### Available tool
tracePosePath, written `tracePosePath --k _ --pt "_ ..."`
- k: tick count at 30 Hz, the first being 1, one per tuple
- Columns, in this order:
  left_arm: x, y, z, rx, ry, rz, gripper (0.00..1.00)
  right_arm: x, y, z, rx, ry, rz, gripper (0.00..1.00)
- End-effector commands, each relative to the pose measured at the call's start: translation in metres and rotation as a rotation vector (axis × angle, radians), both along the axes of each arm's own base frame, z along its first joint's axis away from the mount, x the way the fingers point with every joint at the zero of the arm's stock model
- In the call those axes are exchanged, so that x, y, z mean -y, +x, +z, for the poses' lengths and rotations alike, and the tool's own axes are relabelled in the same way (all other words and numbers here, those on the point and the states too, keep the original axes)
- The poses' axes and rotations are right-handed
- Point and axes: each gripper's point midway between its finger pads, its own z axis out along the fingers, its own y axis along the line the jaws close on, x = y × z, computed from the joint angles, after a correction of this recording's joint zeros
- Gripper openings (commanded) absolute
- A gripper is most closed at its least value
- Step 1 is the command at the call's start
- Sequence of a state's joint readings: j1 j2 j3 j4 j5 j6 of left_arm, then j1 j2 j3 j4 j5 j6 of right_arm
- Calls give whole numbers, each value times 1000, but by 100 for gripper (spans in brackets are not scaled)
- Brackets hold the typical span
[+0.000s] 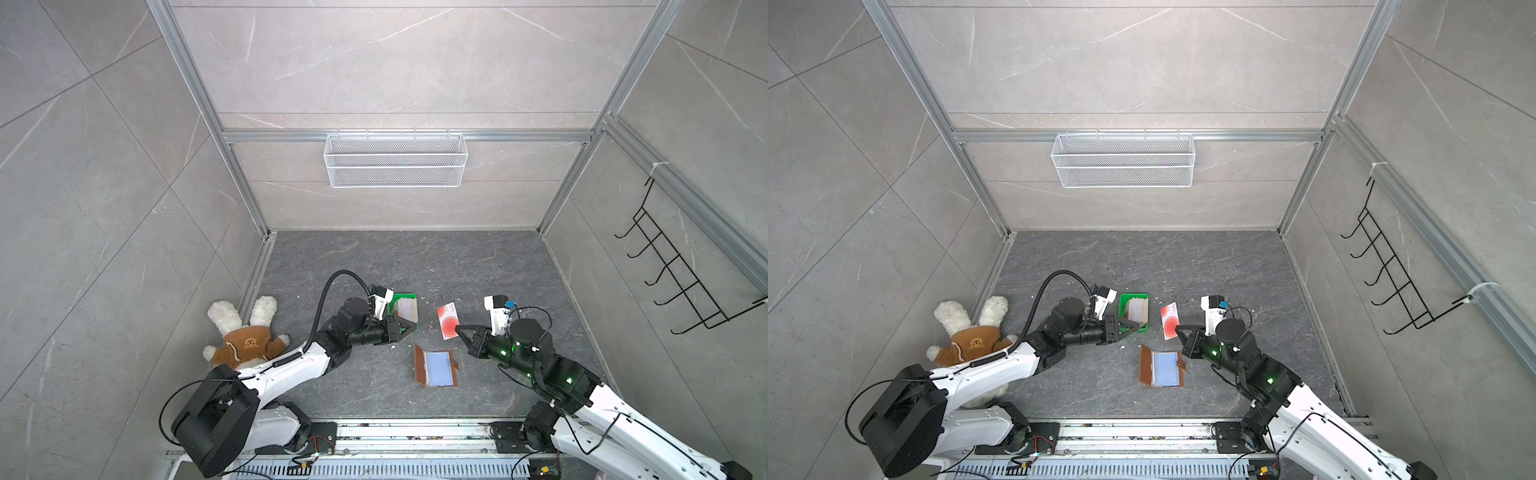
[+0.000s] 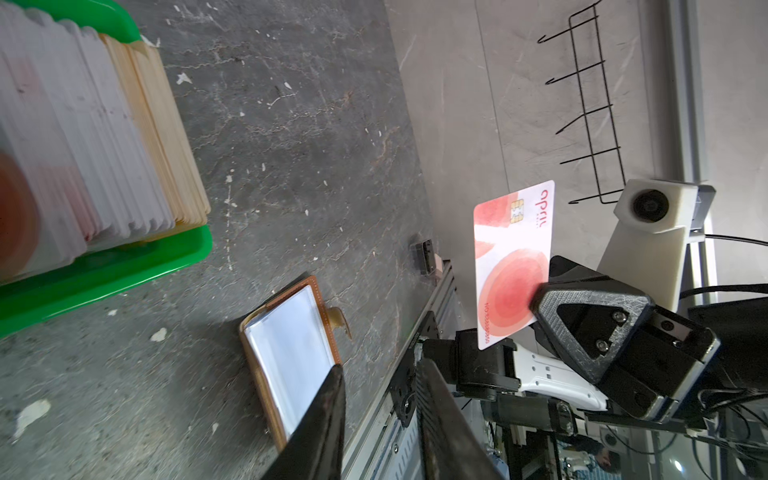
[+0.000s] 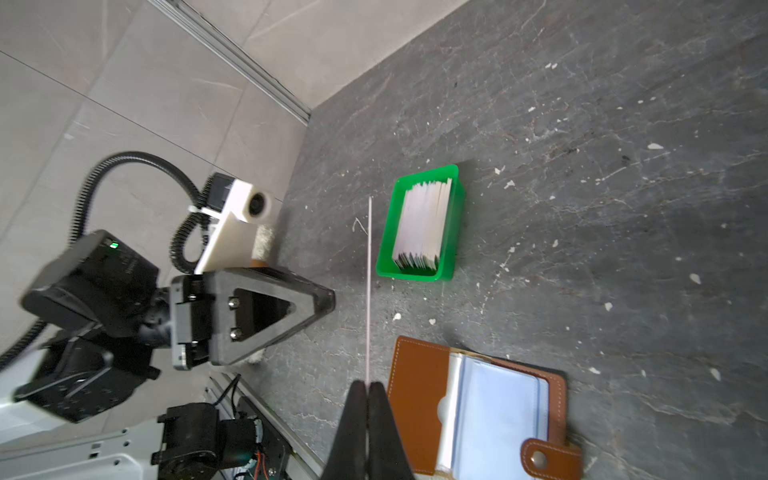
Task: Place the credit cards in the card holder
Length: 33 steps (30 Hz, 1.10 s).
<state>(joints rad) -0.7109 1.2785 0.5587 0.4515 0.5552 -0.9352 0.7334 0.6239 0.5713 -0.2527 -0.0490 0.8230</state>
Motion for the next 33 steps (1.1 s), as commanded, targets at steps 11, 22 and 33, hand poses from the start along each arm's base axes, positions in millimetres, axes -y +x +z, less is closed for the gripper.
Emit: tracePosePath --k 11,22,33 --pt "42 -14 60 127 -294 -89 32 6 0 37 83 165 -49 0" --pt "46 -16 76 151 -352 -96 32 -6 5 51 103 234 -23 0" --pt "47 -26 96 163 -403 -150 31 -14 0 51 82 274 26 0"
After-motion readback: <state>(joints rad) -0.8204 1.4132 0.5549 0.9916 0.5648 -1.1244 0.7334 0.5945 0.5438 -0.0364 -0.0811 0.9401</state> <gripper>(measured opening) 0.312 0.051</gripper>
